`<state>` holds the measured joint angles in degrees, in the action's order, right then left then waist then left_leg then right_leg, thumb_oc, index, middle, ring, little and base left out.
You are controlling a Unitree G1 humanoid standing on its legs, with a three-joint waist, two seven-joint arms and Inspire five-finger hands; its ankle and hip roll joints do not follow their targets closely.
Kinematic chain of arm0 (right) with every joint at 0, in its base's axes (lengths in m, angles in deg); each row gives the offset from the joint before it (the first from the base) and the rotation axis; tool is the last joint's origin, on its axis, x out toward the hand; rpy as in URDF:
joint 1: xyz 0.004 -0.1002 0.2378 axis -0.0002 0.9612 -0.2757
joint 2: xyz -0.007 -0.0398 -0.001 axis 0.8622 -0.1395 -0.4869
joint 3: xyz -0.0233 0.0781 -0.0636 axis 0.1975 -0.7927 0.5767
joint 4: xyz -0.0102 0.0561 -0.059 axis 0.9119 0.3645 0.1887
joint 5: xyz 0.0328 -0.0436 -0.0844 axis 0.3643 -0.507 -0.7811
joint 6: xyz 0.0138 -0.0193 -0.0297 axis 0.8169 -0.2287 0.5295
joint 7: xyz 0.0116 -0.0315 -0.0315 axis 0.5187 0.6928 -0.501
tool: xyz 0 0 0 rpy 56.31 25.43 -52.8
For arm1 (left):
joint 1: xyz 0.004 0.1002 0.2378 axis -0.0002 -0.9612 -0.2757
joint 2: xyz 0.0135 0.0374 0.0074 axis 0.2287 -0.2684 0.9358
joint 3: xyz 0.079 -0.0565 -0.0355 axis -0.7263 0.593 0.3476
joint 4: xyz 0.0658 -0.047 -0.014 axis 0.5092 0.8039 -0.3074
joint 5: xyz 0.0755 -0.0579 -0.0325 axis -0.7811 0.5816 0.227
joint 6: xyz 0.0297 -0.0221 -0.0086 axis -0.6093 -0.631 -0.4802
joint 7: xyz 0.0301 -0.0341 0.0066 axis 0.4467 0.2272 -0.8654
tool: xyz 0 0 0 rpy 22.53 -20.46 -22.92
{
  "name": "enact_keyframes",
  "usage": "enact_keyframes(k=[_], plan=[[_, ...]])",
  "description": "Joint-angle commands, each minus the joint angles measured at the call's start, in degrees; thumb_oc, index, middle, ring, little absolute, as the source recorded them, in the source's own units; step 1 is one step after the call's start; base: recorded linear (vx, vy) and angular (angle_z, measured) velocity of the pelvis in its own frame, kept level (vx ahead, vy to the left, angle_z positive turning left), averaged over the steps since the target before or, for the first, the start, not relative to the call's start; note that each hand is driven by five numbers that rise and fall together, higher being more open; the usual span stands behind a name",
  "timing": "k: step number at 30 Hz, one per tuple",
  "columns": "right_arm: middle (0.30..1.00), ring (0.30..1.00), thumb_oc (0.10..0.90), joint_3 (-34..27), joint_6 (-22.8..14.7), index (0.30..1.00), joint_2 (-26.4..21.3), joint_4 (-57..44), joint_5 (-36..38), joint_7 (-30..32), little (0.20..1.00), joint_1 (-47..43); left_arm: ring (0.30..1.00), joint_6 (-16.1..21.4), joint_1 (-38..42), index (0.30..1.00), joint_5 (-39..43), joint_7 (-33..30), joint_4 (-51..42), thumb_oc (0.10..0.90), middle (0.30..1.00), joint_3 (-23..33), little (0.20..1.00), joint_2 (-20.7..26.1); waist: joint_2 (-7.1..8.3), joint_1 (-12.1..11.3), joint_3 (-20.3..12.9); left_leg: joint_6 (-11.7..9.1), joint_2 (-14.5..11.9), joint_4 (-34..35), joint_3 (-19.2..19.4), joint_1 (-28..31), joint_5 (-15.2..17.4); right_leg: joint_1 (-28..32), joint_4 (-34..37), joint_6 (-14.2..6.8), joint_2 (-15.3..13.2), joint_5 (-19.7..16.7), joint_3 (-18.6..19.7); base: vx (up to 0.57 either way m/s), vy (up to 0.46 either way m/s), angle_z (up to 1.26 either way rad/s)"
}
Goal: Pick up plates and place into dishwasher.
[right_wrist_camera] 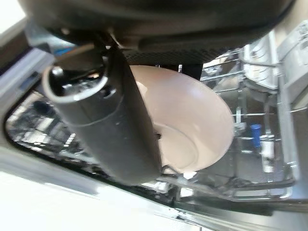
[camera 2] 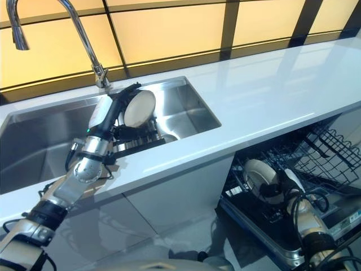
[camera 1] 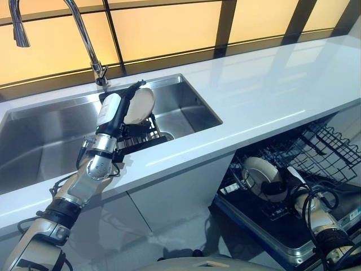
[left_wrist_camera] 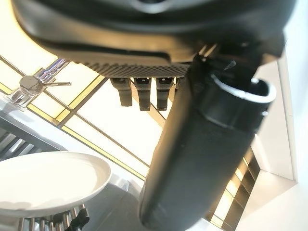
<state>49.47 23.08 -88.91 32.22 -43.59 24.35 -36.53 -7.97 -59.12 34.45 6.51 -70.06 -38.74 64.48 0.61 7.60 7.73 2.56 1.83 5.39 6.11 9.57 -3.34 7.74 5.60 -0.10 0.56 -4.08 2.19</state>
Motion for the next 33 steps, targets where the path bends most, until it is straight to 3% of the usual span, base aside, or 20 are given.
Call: enact_keyframes(k=[1,15,28,33], plan=[[0.900,0.900,0.800,-1.0,-7.2,0.900,2.3,-6.6,1.0,1.7,0.900,-1.6,0.900,4.0,8.6,0.900,0.5,-3.3,-0.3,0.800,0.900,1.6,0.900,1.1,-0.62,-1.6,-3.8,1.4,1.9,-0.4,-2.3,1.4,9.2,1.8,-0.6,-0.8,2.9,5.0,-0.8,0.00,0.000,0.00],[0.900,0.900,0.800,-12.6,-14.2,0.900,0.6,-21.8,-5.2,6.0,0.900,7.5,0.900,3.7,4.4,0.900,-0.3,-3.2,-1.6,0.800,0.900,6.5,0.900,2.9,-1.12,1.6,-3.4,1.8,1.9,-0.4,-0.4,1.5,9.5,1.3,-0.6,-1.3,3.2,5.1,0.9,0.01,0.001,-0.01],[0.900,0.900,0.800,-20.0,-14.7,0.900,-1.9,-27.8,-6.1,8.3,0.900,12.0,0.900,3.5,2.9,0.900,0.0,-3.7,-1.3,0.800,0.900,8.2,0.900,4.2,-1.44,3.5,-3.3,1.7,1.7,-0.4,1.0,1.6,9.6,1.1,-0.6,-1.5,3.4,5.0,2.1,0.00,0.000,-0.05],[0.900,0.900,0.800,-21.9,-15.8,0.900,-3.2,-28.7,-6.4,12.1,0.900,12.4,0.900,1.6,2.5,0.900,0.1,-3.5,-2.0,0.800,0.900,8.3,0.900,4.3,-1.53,3.7,-3.5,1.7,1.7,-0.4,1.4,1.7,9.6,1.1,-0.6,-1.6,3.5,5.0,2.3,0.00,0.000,0.00]])
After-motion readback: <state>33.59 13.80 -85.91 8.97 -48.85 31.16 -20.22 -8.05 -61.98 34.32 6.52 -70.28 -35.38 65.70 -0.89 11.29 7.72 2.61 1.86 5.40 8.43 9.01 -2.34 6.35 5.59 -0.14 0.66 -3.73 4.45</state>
